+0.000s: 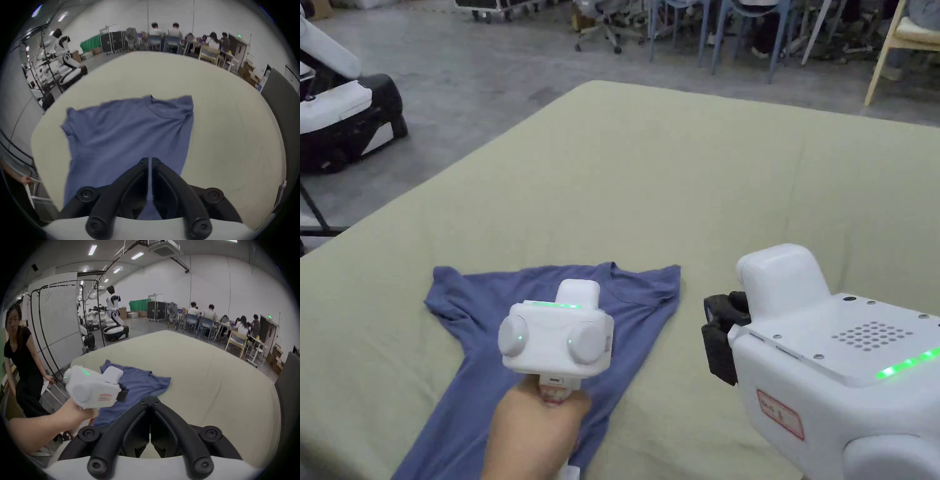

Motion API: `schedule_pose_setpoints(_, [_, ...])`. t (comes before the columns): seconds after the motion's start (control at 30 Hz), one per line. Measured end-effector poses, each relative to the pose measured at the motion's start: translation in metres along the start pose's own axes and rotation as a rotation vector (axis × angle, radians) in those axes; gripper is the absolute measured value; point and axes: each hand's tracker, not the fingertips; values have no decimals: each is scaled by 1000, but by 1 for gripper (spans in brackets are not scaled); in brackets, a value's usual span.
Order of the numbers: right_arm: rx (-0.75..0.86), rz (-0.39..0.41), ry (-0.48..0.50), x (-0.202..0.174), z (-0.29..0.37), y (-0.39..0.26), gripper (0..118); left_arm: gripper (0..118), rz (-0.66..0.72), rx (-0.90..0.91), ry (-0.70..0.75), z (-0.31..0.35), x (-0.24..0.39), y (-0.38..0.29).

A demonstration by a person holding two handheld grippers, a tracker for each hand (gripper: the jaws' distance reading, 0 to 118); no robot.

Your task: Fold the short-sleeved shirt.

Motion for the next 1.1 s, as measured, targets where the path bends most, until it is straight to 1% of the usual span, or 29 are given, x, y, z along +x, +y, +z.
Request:
schedule_pose_setpoints(0.03, [-19, 11, -2, 2, -6, -5, 2, 51, 20, 16, -18, -12, 1, -1])
schedule_pose_setpoints(0.07, [-38, 25, -2, 4, -11, -10, 2, 105, 39, -17, -54, -25, 2, 0])
schedule_pose_setpoints(0.1, [-50, 29, -7, 6, -15, -15, 2, 118, 50, -71, -105, -37, 3, 0])
schedule_pose_setpoints(0.13, [-68, 29, -13, 8, -19, -19, 2, 118, 51, -38, -55, -38, 8, -3])
schedule_pose_setpoints(0.17, [-80, 30, -10, 10, -22, -23, 2, 118, 25, -16, -57, -43, 14, -5])
schedule_pose_setpoints(0.23, [-103, 30, -14, 13, -27, -27, 2, 118, -58, -15, 2, -56, 25, -8])
schedule_pose_setpoints(0.27, [-105, 34, -16, 14, -28, -29, 2, 118, -66, -24, 11, -56, 14, -3])
schedule_pose_setpoints(0.3, [-108, 36, -16, 15, -28, -30, 2, 118, -53, -48, 10, -62, 12, -2])
schedule_pose_setpoints(0.33, [-108, 38, -20, 15, -27, -29, 2, 118, -62, -131, 38, -69, 11, -2])
schedule_pose_setpoints(0.37, [-107, 37, -24, 16, -26, -29, 2, 118, -98, -166, 77, -79, 11, -2])
schedule_pose_setpoints(0.4, [-106, 32, -25, 16, -25, -29, 2, 118, -118, -140, 79, -85, 9, -4])
schedule_pose_setpoints(0.43, [-105, 28, -24, 17, -23, -29, 2, 116, -116, -101, 41, -79, 6, -4])
schedule_pose_setpoints(0.47, [-104, 27, -26, 18, -20, -29, 2, 92, -109, -96, 51, -72, 4, -3])
schedule_pose_setpoints(0.5, [-101, 29, -31, 18, -17, -30, 2, 19, -102, -50, 63, -63, 2, 0])
schedule_pose_setpoints(0.53, [-96, 28, -36, 19, -13, -30, 2, 9, -78, 34, 109, -49, -4, 2])
schedule_pose_setpoints(0.57, [-88, 24, -42, 22, -9, -31, 2, 9, -66, 30, 168, -42, -8, 3])
schedule_pose_setpoints(0.6, [-82, 15, -50, 24, -5, -31, 2, 9, -53, 11, 154, -39, -17, 5])
schedule_pose_setpoints(0.63, [-77, -1, -65, 26, -1, -31, 2, 9, 19, -13, 51, -35, -27, 8])
schedule_pose_setpoints(0.67, [-73, -18, -76, 28, 4, -30, 2, 9, 80, -50, -3, -35, -38, 14])
schedule_pose_setpoints(0.73, [-54, -61, -92, 37, 23, -31, 2, 9, 91, -32, 30, -19, -39, 23])
schedule_pose_setpoints(0.77, [-30, -96, -100, 44, 38, -34, 2, 9, 104, -4, 20, -7, -36, 31])
schedule_pose_setpoints(0.83, [-6, -141, -117, 63, 69, -41, 2, 9, 125, 22, 16, 18, -17, 44])
schedule_pose_setpoints(0.9, [7, -164, -195, 87, 104, -46, 2, 9, 108, 55, 21, 39, 9, 62])
schedule_pose_setpoints(1.0, [26, -156, -363, 121, 161, -55, 2, 9, -11, 96, -12, 74, 79, 84])
schedule_pose_setpoints(1.03, [35, -152, -405, 131, 181, -57, 2, 9, -58, 116, -40, 85, 110, 87])
schedule_pose_setpoints(1.1, [49, -169, -481, 150, 223, -61, 2, 9, -163, 145, -105, 103, 169, 92])
